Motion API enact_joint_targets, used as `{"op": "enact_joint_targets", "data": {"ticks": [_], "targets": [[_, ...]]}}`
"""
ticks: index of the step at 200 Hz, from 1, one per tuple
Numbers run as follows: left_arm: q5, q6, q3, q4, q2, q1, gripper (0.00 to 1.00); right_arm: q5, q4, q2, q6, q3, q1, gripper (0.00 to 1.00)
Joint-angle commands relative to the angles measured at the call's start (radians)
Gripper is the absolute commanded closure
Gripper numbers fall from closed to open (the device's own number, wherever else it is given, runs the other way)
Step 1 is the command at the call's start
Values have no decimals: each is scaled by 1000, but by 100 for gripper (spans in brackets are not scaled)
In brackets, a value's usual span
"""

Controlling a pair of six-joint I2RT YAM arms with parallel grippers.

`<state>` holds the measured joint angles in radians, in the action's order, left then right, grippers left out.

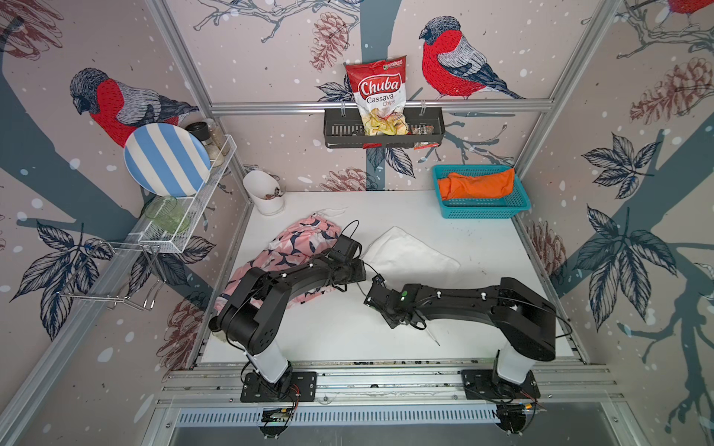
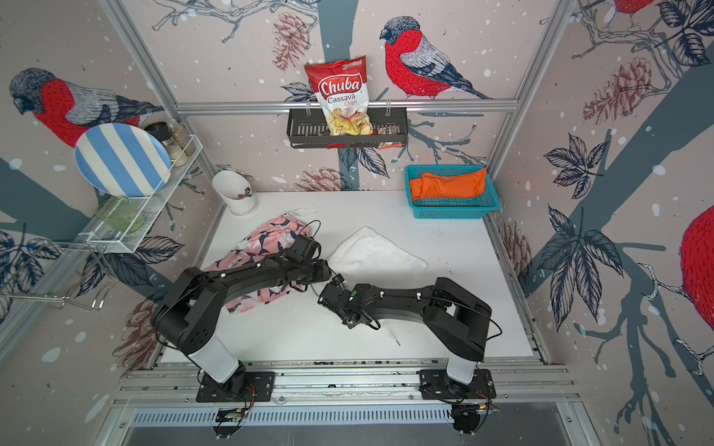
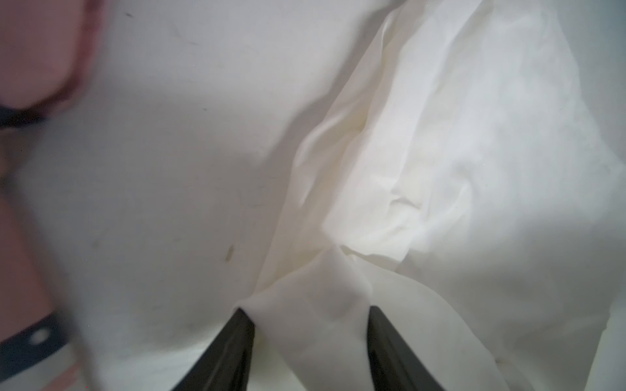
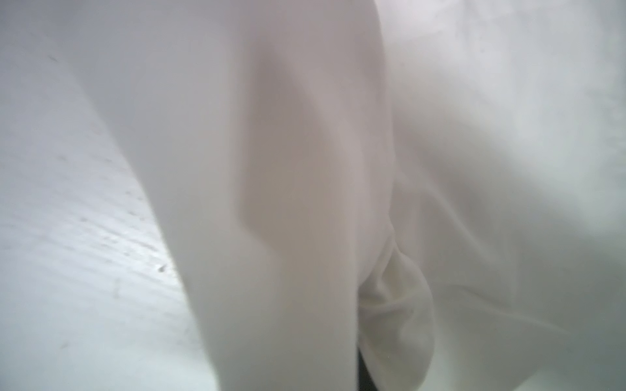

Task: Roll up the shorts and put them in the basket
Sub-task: Roll the shorts at the center of the board.

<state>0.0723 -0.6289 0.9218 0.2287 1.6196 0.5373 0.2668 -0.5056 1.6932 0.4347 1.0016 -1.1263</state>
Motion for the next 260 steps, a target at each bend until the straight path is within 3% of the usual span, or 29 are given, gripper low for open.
{"op": "enact_joint_targets", "data": {"ticks": [1,25,53,90,120,154,194,225,243,260], "targets": [[-82,11,-9,105,-84,-7,36,-454,236,-73,24,-81,83,88],[-84,-2,-20,143,-170,-7,32,-805,466,-112,121,-214,219,88],[-71,-22,-14,158,-216,16,29,-1014,624,-57,198,-300,323,88],[-73,-46,40,147,-181,89,26,-1140,736,38,245,-349,405,89],[-79,-60,70,114,-80,115,26,-1128,716,99,223,-354,443,79],[-114,-16,125,103,74,96,34,-952,565,50,161,-333,443,60],[-72,24,122,57,180,71,41,-575,250,-131,84,-242,382,42],[-54,34,118,45,200,68,42,-218,13,-216,66,-112,256,32],[-47,36,110,38,197,69,42,-17,-102,-199,56,-1,152,30],[-42,34,99,30,190,69,42,98,-160,-153,24,91,51,29]]}}
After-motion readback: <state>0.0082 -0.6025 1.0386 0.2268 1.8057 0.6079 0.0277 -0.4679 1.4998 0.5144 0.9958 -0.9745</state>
